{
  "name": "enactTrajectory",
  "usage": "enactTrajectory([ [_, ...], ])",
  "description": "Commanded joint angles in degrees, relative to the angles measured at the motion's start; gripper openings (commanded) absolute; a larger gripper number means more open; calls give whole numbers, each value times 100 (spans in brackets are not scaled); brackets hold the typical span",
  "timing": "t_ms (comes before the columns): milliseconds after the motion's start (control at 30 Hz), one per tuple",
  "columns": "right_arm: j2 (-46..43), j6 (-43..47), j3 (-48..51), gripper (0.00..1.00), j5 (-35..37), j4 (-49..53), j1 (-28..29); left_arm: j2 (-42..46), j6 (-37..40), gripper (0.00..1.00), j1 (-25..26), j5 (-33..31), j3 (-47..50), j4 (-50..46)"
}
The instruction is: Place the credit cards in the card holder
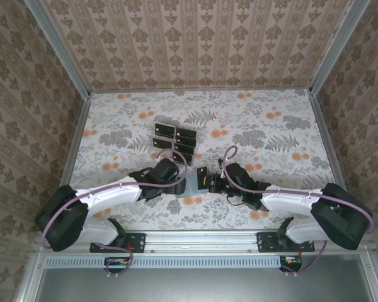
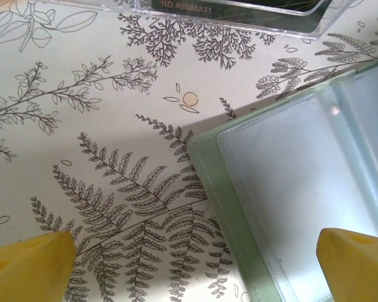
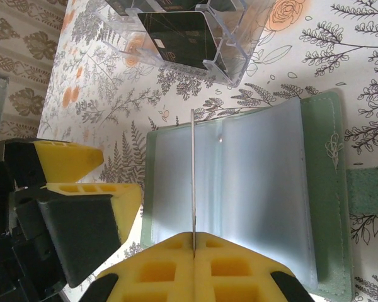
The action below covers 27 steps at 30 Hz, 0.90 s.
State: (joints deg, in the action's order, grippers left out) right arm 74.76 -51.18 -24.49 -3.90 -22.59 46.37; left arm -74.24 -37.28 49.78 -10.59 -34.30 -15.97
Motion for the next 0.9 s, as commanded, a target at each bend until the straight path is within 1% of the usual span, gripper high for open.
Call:
enactTrajectory([
  [0,55,132,-97,0,-25,-5,23,33,-276,100,44,186,224,79],
  [200,189,477,-351,0,-15,337,22,-116,-474,100,216,130,426,204],
  [433,460,822,-570,0,195,655,7,-259,-521,100,258,-15,531,227],
  [600,764,753,-458,0,307,741,29,-322,-492,100,243,-91,556,141],
  [867,633,438,-320,0,515,1072,333,-268,-347,100,145,-135,548,-55],
])
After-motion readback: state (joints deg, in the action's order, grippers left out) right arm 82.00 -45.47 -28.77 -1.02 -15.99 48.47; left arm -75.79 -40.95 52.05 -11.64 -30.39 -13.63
